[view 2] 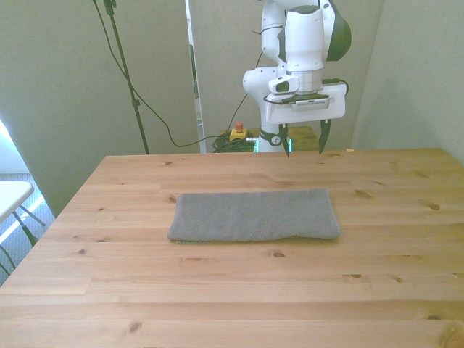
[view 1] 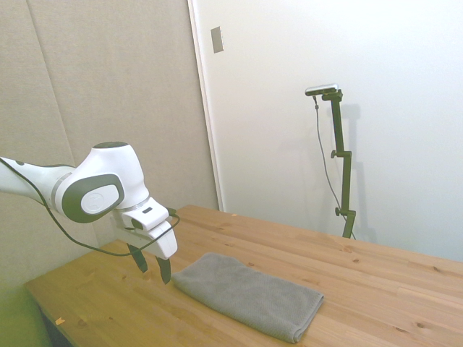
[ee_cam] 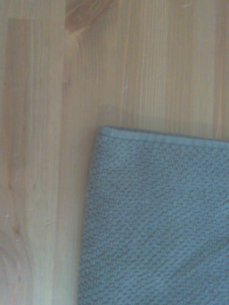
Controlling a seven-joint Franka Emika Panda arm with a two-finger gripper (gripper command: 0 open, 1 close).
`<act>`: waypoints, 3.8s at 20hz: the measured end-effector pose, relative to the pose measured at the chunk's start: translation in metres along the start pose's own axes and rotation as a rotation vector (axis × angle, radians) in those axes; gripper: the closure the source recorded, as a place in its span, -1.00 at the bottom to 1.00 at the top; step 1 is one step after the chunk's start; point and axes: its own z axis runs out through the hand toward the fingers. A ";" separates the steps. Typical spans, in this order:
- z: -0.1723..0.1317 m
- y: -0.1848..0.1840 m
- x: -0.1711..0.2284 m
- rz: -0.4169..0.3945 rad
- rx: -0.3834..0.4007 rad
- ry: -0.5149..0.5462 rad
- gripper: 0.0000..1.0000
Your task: Fold the towel
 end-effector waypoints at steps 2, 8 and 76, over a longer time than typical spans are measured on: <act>0.003 0.002 -0.001 -0.001 -0.012 -0.008 -1.00; 0.013 -0.040 0.020 0.037 -0.118 0.174 -1.00; 0.123 -0.193 0.066 0.093 -0.425 0.396 1.00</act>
